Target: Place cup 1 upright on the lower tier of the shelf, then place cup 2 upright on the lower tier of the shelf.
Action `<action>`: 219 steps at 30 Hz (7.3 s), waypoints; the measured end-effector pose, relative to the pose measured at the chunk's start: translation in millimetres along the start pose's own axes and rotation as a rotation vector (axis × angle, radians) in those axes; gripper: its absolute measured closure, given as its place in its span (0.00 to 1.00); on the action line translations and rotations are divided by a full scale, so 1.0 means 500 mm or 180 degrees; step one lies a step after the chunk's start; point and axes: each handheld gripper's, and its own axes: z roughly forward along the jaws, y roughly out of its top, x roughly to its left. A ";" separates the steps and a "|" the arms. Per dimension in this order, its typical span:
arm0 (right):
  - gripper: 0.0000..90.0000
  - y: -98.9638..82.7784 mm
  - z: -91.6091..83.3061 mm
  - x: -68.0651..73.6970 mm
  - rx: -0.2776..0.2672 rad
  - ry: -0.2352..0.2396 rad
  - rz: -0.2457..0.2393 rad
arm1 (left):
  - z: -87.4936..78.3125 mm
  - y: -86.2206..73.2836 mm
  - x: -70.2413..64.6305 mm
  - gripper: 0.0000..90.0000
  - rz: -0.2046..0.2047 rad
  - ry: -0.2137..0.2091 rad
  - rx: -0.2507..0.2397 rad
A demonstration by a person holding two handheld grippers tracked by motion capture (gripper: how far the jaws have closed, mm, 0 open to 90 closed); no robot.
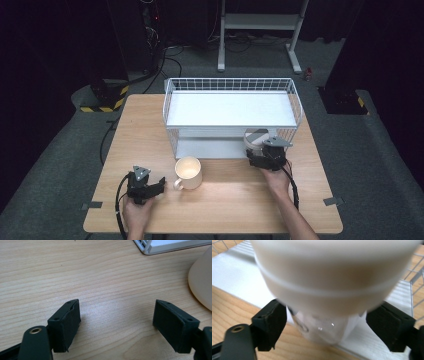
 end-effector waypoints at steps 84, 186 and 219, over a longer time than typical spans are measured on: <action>0.38 -0.019 -0.030 -0.011 -0.0027 0.0076 0.0283 | -0.001 0.000 0.000 0.28 -0.0019 0.0034 -0.0013; 0.24 -0.197 -0.146 -0.096 0.0488 -0.0240 0.0148 | -0.019 -0.001 -0.001 0.11 -0.0020 -0.0211 0.0088; 0.22 -0.194 -0.141 -0.098 0.0501 -0.0228 0.0137 | -0.119 -0.030 -0.025 0.06 0.0074 -0.0659 -0.0132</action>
